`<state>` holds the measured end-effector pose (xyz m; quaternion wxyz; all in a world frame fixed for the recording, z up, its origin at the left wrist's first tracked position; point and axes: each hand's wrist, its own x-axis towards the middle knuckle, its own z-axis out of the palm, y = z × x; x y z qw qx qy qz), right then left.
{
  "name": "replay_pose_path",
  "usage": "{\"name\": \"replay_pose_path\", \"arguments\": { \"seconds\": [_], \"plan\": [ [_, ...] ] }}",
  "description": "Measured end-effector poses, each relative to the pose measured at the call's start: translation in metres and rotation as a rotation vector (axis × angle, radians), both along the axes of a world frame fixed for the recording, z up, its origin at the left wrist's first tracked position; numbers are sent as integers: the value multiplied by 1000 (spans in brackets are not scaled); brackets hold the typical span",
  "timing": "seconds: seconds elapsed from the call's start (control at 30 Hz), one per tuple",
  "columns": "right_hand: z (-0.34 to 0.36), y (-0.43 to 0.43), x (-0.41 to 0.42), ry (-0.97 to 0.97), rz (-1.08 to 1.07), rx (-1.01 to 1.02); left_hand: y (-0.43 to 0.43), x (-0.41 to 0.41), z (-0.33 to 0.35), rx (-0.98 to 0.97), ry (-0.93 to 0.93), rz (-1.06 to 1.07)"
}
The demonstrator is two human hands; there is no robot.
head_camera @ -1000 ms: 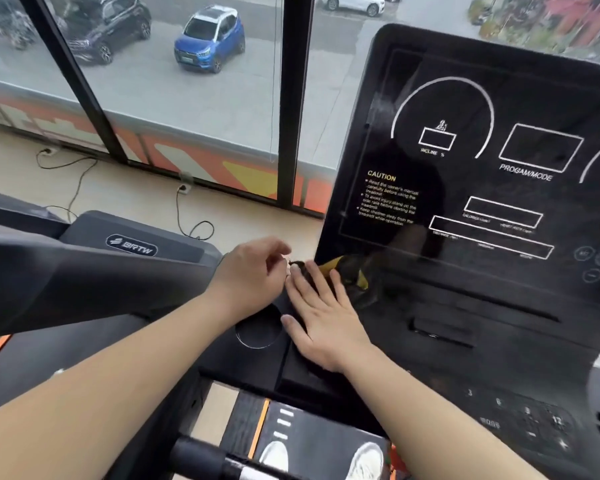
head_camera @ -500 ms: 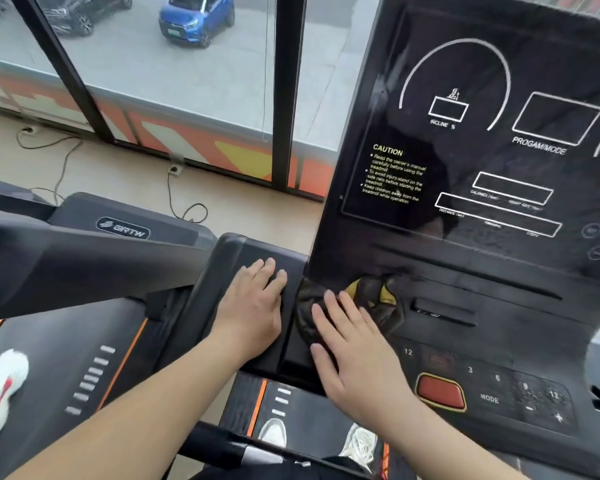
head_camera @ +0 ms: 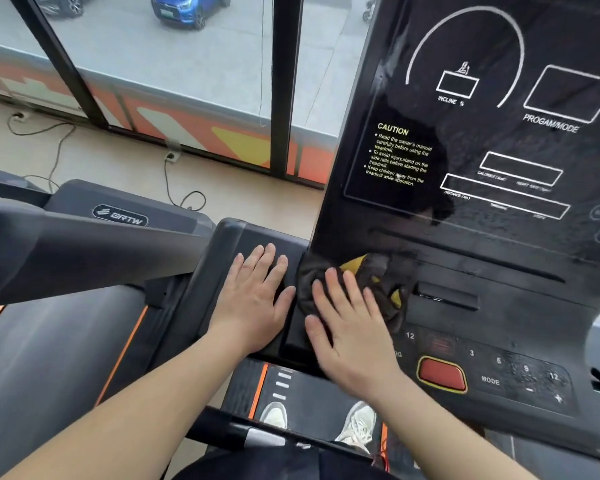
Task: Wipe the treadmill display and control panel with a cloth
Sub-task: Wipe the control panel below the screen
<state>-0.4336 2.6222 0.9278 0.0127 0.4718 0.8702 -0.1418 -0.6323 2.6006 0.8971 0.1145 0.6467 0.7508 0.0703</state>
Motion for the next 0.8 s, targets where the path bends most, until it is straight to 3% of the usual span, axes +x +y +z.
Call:
{"name": "replay_pose_path", "arguments": {
  "seconds": [0.17,0.3,0.43,0.53,0.6,0.63,0.7,0.77,0.8],
  "plan": [
    [8,-19,15,10,149,-102,1,-4,-5,57,-16,-16],
    [5,28,30,-29,6,5,-2,-4,-5,77,-70,0],
    [-5,14,11,24,-42,38,-5,0,0,233,-147,-24],
    [-5,-12,9,106,122,-8,-13,14,7,369,-244,-92],
    [3,-11,23,214,224,-180,-19,28,13,425,-282,-192],
    [13,-6,31,327,194,-352,-22,36,15,442,-284,-258],
    [39,6,49,684,-78,-690,-26,54,16,463,-257,-384],
    [55,18,68,929,-374,-635,-26,77,14,425,-184,-461],
    [58,20,75,926,-463,-506,-27,92,12,363,-114,-465]
  ]
}}
